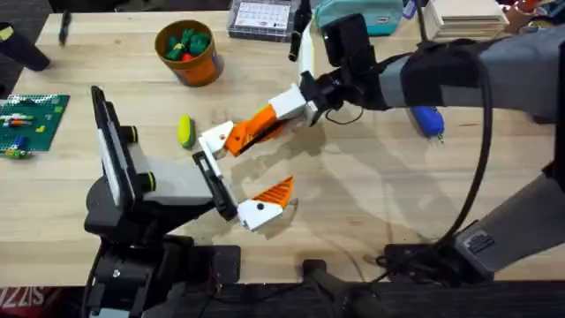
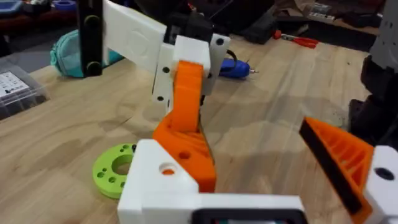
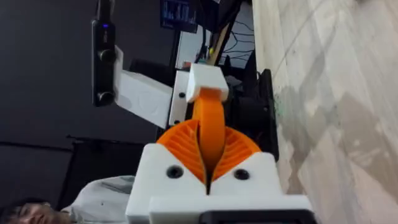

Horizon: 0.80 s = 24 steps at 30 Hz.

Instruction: Pick up the gripper from the table and insert it into the empty holder that is missing its gripper. Then pick up a screw, insert it into the mounting hole, and use the screwdriver to tighten it. Finally, clean up the table by picking up the vegetable and placing it into the bucket.

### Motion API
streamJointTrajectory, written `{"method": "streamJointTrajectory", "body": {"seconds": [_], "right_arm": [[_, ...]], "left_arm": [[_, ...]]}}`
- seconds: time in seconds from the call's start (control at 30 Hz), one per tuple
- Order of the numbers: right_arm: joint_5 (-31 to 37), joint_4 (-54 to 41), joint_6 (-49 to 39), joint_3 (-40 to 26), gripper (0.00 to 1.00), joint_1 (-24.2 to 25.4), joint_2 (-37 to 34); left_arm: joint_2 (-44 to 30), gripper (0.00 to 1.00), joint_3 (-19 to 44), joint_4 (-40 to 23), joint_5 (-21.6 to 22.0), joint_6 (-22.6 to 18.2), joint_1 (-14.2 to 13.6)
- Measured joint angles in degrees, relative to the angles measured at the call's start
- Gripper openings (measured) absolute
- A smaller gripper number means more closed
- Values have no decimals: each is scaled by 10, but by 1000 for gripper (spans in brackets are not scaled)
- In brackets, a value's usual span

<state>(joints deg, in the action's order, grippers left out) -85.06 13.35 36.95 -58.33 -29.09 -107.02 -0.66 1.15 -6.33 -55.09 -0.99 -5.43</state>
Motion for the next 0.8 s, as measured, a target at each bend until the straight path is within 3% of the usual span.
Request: {"method": "streamJointTrajectory", "body": {"seconds": [0.13, 0.3, 0.8], "right_arm": [[30, 67, 64, 0, 6, -24, 0], [65, 86, 122, 0, 6, -42, 0], [111, 90, 154, -2, 6, -54, 7]], "left_arm": [[-1, 996, 0, 0, 0, 0, 0], [-1, 994, 0, 1, 20, 13, 6], [-1, 995, 0, 3, 46, 28, 11]]}}
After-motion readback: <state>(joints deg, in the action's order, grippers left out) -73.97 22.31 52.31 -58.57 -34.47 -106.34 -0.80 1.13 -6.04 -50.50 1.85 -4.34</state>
